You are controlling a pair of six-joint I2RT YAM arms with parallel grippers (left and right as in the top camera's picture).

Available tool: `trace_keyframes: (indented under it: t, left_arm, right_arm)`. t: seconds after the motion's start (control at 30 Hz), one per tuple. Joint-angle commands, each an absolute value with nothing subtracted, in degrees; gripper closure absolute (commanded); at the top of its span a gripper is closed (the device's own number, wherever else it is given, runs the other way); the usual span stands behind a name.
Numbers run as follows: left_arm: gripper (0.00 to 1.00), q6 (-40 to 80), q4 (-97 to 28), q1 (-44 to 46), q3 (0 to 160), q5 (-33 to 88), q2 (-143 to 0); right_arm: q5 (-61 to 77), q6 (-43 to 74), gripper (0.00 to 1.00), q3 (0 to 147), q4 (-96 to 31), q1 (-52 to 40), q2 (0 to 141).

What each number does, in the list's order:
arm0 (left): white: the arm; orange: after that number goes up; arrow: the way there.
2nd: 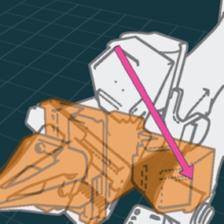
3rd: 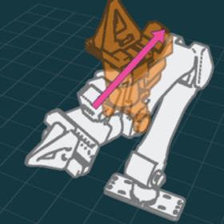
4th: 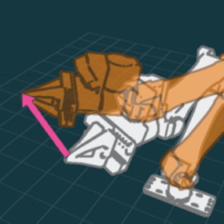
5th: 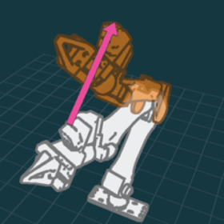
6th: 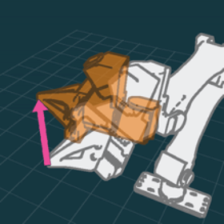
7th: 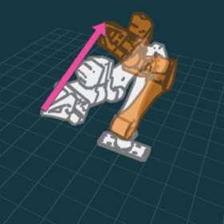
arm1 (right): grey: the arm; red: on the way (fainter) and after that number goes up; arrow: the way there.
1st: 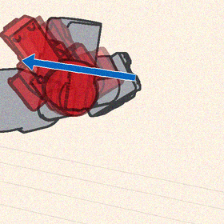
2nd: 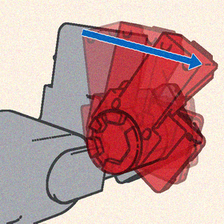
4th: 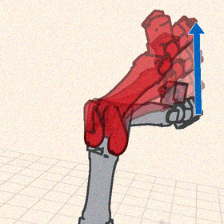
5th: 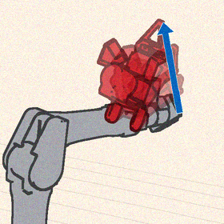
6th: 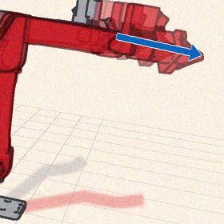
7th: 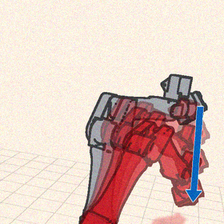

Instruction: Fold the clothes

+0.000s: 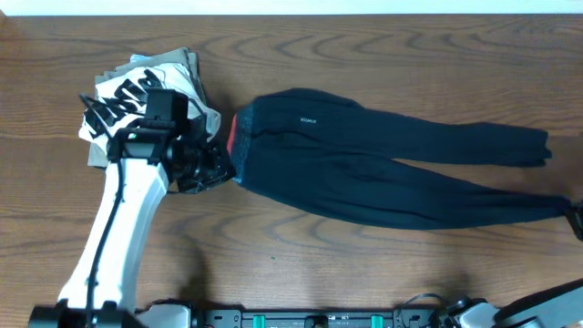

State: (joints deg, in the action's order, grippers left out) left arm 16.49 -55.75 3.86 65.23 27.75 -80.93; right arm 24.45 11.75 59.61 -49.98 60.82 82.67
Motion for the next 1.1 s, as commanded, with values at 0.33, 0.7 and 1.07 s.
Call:
trace_keyframes:
  t: [0.33,0.7,1.07]
  left_arm:
    - [0.94,20.9,-50.6,3.6,65.0,12.1,-74.1]
    - [0.94,20.9,-37.8,3.6,65.0,12.1,-83.4]
    - [0.94,20.9,-26.5,3.6,65.0,9.8,-86.0]
  right_arm:
    - [25.2,15.5,0.99,60.8,-50.0,62.4,78.8]
    - [13.4,17.8,0.99,62.0,-46.7,48.9,80.9]
    - [10.5,18.0,0.99,73.5,-51.2,42.5,94.0]
